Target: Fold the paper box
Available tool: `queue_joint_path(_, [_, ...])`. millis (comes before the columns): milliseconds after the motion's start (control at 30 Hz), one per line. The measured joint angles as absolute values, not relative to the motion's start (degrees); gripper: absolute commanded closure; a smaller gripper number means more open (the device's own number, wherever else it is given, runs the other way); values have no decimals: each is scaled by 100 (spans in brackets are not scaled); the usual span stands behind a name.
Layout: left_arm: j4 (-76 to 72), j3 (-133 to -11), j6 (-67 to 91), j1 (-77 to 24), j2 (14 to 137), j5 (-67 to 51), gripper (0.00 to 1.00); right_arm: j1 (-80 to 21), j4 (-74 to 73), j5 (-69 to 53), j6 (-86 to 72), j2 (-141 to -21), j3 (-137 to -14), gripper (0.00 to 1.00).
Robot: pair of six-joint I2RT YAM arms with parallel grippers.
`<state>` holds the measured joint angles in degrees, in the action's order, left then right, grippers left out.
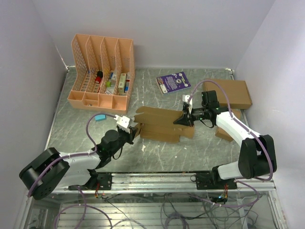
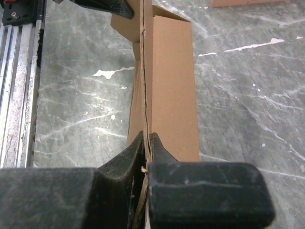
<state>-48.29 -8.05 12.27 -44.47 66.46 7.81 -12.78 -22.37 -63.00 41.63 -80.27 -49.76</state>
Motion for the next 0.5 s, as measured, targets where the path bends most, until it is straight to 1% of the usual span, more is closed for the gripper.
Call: queue_joint_path(500, [-3249,-1048,2025,-4707,6060,1098,86,-1275,-2432,-6158,4453,-7800,-4836,100])
